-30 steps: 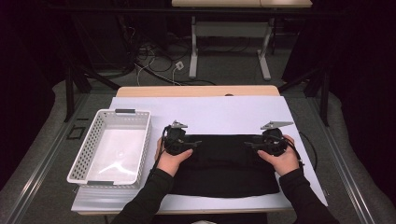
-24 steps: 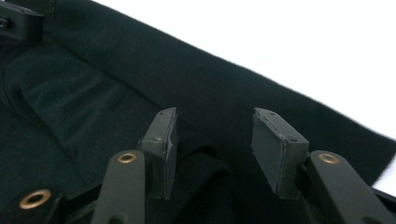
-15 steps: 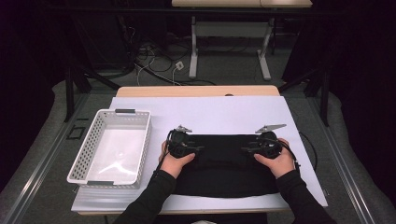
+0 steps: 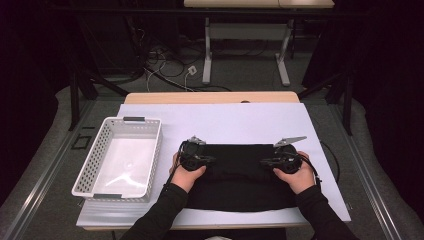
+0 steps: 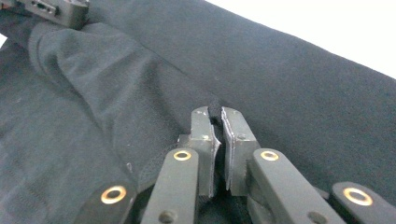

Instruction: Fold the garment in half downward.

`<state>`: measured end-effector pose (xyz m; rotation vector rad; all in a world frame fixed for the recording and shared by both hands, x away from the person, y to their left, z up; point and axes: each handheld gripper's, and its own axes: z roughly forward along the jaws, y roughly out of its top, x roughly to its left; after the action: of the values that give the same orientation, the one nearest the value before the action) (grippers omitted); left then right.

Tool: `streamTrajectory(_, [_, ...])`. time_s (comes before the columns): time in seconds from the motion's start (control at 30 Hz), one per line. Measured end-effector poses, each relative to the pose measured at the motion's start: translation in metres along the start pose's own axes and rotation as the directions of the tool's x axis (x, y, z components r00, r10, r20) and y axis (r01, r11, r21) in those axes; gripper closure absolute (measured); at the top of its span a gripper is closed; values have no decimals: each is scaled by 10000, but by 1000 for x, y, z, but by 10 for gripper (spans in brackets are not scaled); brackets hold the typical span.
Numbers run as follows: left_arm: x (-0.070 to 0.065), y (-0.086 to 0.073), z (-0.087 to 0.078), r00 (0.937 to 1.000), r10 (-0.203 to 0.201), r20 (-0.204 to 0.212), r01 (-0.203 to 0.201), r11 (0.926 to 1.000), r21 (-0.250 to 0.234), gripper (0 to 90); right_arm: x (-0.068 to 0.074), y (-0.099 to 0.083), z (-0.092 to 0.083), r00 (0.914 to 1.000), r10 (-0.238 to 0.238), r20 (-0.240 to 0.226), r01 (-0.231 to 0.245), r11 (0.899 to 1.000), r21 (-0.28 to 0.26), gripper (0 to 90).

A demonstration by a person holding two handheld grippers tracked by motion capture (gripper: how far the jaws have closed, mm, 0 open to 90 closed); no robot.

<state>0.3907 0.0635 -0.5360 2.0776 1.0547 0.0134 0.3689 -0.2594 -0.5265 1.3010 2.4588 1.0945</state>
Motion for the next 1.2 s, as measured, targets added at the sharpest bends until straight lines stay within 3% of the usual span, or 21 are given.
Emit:
streamTrajectory(0.4, [-17,-4,-27,9981,525,326,-510,9976,-458,861,15,-6,-26,9989,-466,-6,465,9967,-660,855])
streamTrajectory(0.73, [-32,-24,-47,9941,761,768,-709,9951,-687,864,30,-20,-43,9973,-718,-177,696,9919,-1061,856])
streamTrajectory(1.2, [-41,-53,-47,9928,750,930,-692,9956,-637,855,45,-44,-47,9956,-928,-152,912,9921,-860,852])
